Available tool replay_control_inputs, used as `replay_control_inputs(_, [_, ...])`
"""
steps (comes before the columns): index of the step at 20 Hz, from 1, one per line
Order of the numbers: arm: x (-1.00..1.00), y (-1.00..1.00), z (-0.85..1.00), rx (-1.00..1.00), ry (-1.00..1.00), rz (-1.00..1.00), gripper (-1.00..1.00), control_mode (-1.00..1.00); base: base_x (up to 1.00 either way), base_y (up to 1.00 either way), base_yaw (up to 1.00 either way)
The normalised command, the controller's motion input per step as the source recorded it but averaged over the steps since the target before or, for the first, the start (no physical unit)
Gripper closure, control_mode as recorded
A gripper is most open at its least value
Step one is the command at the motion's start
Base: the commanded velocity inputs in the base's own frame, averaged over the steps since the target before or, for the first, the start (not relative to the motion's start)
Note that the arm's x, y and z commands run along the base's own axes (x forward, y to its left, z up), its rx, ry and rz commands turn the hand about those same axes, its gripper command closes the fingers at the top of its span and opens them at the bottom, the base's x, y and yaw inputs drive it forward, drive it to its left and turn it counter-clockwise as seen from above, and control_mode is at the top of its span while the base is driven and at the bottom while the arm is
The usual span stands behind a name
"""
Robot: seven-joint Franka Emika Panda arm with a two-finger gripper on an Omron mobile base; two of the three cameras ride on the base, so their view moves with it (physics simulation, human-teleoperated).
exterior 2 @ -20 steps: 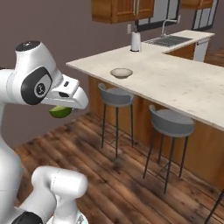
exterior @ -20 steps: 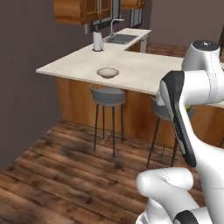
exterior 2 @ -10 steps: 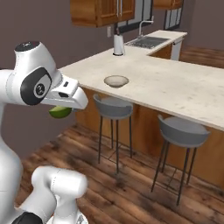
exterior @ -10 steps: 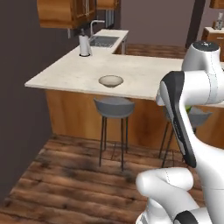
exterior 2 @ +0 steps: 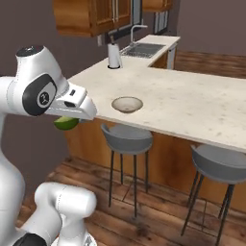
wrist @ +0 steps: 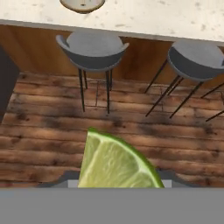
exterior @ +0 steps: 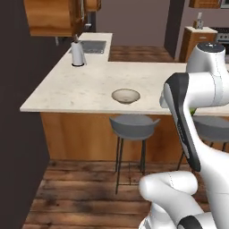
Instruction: There is a bowl on the dining counter. Grab a lemon wedge from the fridge and place it in the bowl. Then get the liquor bottle and glass cup from the cabinet and place them next to the bowl.
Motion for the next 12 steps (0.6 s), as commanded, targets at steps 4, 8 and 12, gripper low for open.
replay_control_inputs(4, [0.00, 0.00, 0.00, 0.00, 0.00, 0.00, 1.00, 1.00, 1.00, 0.66, -0.31])
replay_control_inputs(8, [0.00, 0.00, 0.00, 0.00, 0.00, 0.00, 1.00, 1.00, 1.00, 0.44, -0.30])
replay_control_inputs(12, [0.00, 0.00, 0.00, 0.00, 0.00, 0.00, 1.00, 1.00, 1.00, 0.13, -0.27])
